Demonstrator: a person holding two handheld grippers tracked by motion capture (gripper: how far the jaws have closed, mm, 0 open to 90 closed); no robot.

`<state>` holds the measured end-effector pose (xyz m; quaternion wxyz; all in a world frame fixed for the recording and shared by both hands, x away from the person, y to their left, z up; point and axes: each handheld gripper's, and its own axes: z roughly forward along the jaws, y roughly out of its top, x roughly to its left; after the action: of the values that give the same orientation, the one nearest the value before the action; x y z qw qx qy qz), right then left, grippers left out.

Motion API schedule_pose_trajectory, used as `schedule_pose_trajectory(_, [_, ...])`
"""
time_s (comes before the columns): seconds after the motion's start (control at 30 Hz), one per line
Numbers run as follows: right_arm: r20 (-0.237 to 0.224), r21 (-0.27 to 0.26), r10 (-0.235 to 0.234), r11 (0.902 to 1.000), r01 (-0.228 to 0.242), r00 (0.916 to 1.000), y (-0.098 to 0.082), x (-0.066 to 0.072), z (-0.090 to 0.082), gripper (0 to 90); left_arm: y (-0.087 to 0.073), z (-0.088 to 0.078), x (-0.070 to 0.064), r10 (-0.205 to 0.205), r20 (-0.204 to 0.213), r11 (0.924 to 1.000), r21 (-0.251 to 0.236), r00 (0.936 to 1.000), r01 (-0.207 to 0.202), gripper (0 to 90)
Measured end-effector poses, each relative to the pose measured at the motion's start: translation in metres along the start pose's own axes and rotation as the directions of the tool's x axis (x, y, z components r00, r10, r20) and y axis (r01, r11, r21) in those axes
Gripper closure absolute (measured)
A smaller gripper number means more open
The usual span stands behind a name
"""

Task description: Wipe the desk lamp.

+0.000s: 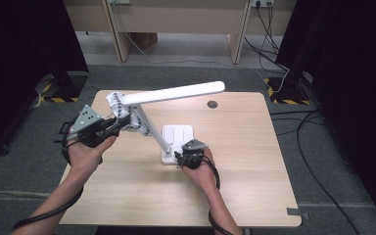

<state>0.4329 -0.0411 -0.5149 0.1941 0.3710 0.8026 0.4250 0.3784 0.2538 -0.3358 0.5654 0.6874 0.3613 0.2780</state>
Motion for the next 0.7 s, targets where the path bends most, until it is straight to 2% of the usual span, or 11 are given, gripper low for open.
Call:
schedule_pose_trajectory(0.1, [0.0,0.002,0.001,1.0,-0.001,1.0,0.0,0.0,0.0,60.1,0.002,-0.001,-0.001,-0.003,0.002,1.0,-0.001,1.0,0.003,80.1])
schedule_pose_trajectory(0.5, [0.0,0.002,0.002,1.0,-0.002,1.0,0.0,0.0,0.0,60.1,0.014,0.001,0.0,0.032,0.035,0.9991,0.025,0.9989,-0.033,80.1])
schedule_pose_trajectory(0.7, [0.001,0.003,0.0,1.0,0.0,1.0,0.0,0.0,0.0,60.1,0.018,0.001,0.0,0.041,0.043,0.999,0.017,0.9982,-0.041,80.0])
